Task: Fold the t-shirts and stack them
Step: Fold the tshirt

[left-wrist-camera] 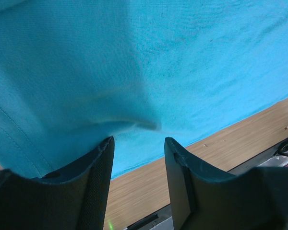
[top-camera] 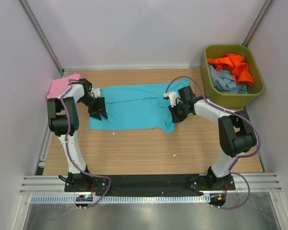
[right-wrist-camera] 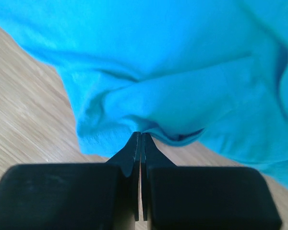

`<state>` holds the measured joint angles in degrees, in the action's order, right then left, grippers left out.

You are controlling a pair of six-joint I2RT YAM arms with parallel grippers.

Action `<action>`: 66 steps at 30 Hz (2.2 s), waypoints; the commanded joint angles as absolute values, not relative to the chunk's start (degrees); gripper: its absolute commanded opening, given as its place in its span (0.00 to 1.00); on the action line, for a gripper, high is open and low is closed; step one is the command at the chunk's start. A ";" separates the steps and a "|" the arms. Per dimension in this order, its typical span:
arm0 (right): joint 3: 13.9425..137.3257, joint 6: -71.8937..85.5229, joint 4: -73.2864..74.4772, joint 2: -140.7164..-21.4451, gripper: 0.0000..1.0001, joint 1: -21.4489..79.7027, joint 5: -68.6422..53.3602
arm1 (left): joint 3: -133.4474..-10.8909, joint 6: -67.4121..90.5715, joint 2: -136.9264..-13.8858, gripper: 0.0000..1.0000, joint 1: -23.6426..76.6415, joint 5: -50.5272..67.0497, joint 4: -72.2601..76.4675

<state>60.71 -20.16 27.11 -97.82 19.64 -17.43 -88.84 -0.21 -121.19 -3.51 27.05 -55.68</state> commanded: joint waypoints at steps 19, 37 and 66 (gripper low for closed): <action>83.23 -11.86 17.23 -108.90 0.46 22.85 -17.58 | -91.76 -0.26 -121.90 0.48 -3.78 27.16 -55.11; 81.92 -9.68 24.52 -107.75 0.47 6.00 -29.78 | -93.61 -2.02 -122.78 0.48 -3.78 29.18 -56.78; 92.54 -18.46 43.77 -122.51 0.49 4.83 -46.41 | -91.41 -8.52 -122.17 0.48 1.23 26.10 -60.82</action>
<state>88.92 -18.48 44.73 -121.08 4.97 -45.78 -91.44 -7.01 -122.85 1.10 26.57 -60.27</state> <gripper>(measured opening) 0.487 0.483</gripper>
